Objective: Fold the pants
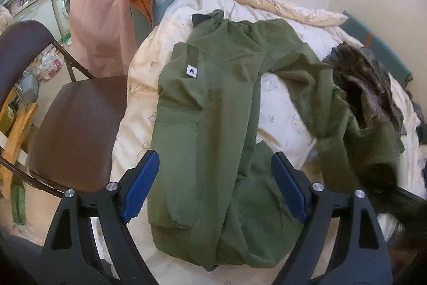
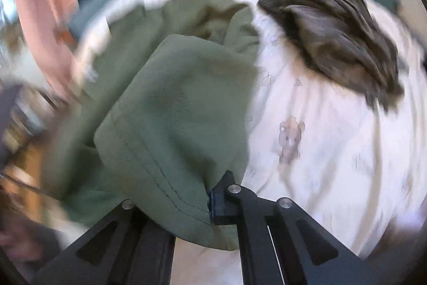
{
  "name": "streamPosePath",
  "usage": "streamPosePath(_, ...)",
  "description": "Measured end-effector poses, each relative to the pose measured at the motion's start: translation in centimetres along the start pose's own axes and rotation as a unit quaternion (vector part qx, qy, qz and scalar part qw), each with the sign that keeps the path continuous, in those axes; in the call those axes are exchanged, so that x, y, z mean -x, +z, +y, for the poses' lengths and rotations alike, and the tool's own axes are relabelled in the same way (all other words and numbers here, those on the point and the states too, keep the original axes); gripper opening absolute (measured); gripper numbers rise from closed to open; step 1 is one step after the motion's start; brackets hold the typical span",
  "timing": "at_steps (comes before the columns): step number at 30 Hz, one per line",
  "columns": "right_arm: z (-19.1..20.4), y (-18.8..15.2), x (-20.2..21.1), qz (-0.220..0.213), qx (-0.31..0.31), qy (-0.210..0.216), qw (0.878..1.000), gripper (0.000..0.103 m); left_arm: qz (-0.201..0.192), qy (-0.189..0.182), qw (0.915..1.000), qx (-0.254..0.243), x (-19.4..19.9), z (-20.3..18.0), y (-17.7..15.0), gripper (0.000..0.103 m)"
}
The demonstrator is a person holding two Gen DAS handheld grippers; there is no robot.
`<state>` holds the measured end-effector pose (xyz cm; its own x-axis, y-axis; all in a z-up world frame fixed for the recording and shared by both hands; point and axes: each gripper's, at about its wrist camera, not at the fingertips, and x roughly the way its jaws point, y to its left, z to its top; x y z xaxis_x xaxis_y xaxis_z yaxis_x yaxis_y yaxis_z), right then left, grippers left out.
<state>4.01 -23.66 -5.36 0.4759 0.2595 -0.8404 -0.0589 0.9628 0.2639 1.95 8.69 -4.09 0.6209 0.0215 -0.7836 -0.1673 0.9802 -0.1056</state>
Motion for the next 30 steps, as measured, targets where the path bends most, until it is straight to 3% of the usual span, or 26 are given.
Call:
streamPosePath(4,-2.8,-0.5,10.1,-0.051,-0.111,0.137,0.983,0.002,-0.013,-0.007,0.9999,0.002,0.7,0.0,0.4,0.083)
streamPosePath(6,-4.0,-1.5,13.7,-0.075,-0.161,0.186,0.966,0.002,-0.017,-0.008,0.9998,0.005,1.0,0.3,0.5,0.083)
streamPosePath(8,-4.9,-2.7,15.0,-0.077,-0.205,0.197,0.956,0.002,-0.018,-0.008,0.9998,0.009,1.2,0.5,0.5,0.083)
streamPosePath(10,-5.6,-4.1,13.9,-0.041,-0.221,0.183,0.957,0.002,-0.017,-0.007,0.9998,0.010,1.2,0.7,0.4,0.083)
streamPosePath(12,-5.9,-6.6,10.0,0.044,-0.233,0.150,0.960,0.004,-0.017,-0.006,0.9998,0.006,1.3,0.6,0.4,0.083)
streamPosePath(14,-6.3,-8.9,6.8,0.109,-0.246,0.132,0.954,0.007,-0.020,0.000,0.9998,0.000,1.4,0.5,0.3,0.083)
streamPosePath(17,-7.1,-12.2,2.7,0.179,-0.283,0.089,0.938,0.022,-0.023,0.009,0.9997,-0.004,1.5,0.8,0.2,0.083)
streamPosePath(19,-7.1,-12.9,1.8,0.202,-0.289,0.079,0.932,0.066,-0.022,0.015,0.9996,-0.004,1.5,1.1,0.1,0.083)
streamPosePath(21,-6.9,-12.6,3.1,0.188,-0.286,0.072,0.937,0.068,-0.016,0.022,0.9996,0.004,1.3,2.0,0.1,0.083)
streamPosePath(23,-6.1,-11.0,5.6,0.161,-0.247,0.058,0.954,0.068,-0.011,0.025,0.9994,0.023,1.2,3.0,0.3,0.083)
streamPosePath(27,-5.3,-7.1,11.2,0.040,-0.157,0.005,0.987,0.080,-0.007,0.042,0.9955,0.084,1.1,6.6,1.0,0.083)
streamPosePath(30,-3.3,-4.1,10.8,0.033,-0.082,0.047,0.995,0.081,0.003,0.061,0.9912,0.117,0.6,8.5,0.8,0.083)
